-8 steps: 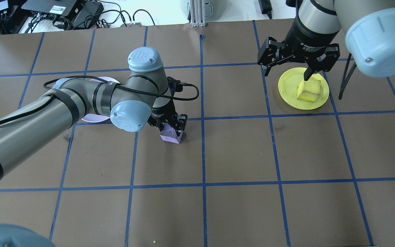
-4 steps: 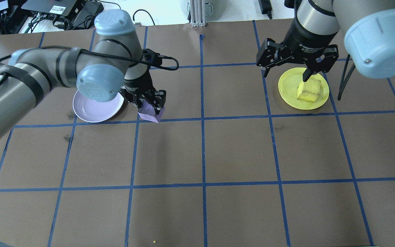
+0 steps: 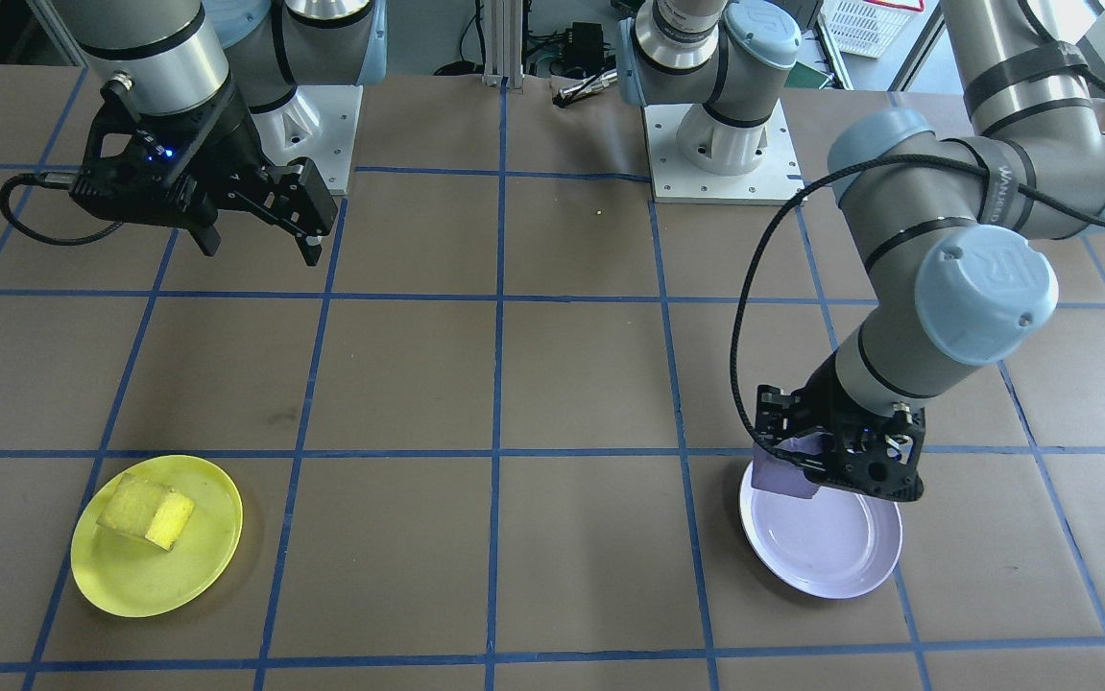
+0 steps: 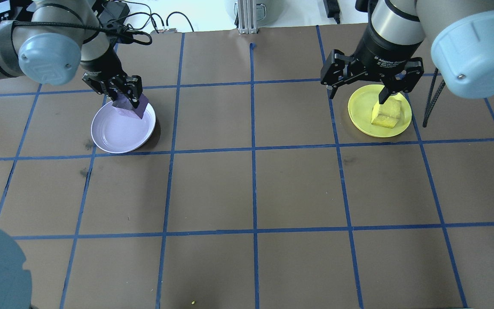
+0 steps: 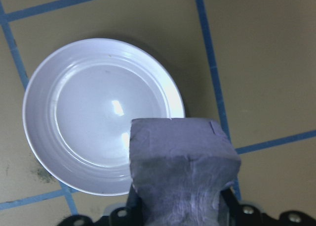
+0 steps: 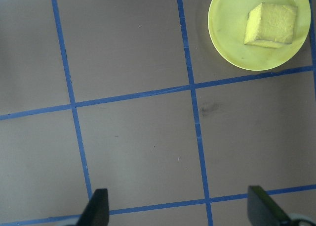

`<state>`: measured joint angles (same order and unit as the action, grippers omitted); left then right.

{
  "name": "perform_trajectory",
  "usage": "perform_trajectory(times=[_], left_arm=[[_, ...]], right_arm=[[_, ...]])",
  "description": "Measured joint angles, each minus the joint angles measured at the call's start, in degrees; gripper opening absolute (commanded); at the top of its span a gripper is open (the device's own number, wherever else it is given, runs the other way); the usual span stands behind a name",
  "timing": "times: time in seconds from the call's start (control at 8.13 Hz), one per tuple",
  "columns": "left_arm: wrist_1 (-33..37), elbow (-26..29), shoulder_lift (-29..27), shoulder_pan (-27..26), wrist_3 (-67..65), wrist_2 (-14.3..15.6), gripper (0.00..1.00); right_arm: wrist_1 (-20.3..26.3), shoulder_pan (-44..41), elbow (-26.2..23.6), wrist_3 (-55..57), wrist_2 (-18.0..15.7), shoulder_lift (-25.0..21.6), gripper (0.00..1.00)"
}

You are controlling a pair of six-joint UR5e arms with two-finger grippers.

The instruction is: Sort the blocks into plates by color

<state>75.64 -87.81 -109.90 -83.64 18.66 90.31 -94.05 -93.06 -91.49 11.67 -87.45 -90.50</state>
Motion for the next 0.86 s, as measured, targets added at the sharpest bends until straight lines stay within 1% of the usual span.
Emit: perform_trajectory(times=[0.25,0.37,0.49,0.61,0.86], left_arm=[[-3.8,0.4,-3.3,3.9,3.1,0.0,0.0],[-5.6,0.5,-5.1,4.7,3.5,0.0,0.24],[-6.6,0.5,-6.6,5.0,3.7,0.1,0.99],[-7.1,0.5,-7.5,5.2,3.8,0.2,1.0],[-6.8,0.5,-7.5,5.2,3.5,0.3,1.0]], right_arm=[[0.1,0.0,0.0,0.0,0.0,0.1,1.0],[0.1,0.0,0.0,0.0,0.0,0.0,1.0],[0.2,0.0,-0.1,0.0,0.0,0.0,1.0],[0.4,0.0,-0.2,0.0,0.0,0.0,1.0],[0.5,0.1,-0.3,-0.1,-0.1,0.0,1.0]])
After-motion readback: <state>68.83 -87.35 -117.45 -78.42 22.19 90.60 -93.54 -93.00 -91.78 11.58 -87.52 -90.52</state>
